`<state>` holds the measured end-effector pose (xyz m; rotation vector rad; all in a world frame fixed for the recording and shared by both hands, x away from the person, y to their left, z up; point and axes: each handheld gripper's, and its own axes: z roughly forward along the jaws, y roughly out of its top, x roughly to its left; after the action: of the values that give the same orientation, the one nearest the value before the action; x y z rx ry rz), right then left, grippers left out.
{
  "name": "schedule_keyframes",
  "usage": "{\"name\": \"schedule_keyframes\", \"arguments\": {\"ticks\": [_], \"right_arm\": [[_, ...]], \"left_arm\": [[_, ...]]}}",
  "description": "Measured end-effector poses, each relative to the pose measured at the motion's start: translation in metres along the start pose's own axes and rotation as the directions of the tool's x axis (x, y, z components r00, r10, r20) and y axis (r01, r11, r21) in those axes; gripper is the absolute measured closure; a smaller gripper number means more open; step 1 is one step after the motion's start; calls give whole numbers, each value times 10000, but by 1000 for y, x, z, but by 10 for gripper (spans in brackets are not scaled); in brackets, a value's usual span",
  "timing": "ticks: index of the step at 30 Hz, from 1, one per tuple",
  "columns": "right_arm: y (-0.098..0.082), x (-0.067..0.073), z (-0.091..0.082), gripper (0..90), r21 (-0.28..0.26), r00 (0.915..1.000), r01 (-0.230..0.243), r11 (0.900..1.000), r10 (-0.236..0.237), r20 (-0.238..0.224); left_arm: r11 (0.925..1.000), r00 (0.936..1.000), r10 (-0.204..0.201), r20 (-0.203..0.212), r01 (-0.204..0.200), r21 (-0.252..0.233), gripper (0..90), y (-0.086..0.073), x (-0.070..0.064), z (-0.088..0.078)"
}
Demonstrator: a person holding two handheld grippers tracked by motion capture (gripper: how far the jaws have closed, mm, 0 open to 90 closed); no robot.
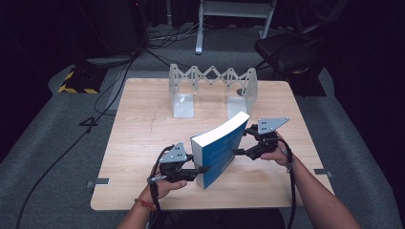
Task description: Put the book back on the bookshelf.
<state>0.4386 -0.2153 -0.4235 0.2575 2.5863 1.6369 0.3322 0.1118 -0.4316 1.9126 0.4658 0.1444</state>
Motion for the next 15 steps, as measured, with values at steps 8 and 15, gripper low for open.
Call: {"name": "schedule_keyframes", "arguments": {"ticks": [8, 15], "right_arm": [[-1, 3, -5, 358, 88, 9995, 298, 9995, -298, -39], [-3, 11, -14, 448, 214, 9974, 603, 9980, -594, -406]], "left_arm": [[9988, 9980, 438, -457, -428, 232, 542, -4, -5, -8], [9956, 9894, 792, -1219, -722, 605, 493, -11, -11, -17]]}}
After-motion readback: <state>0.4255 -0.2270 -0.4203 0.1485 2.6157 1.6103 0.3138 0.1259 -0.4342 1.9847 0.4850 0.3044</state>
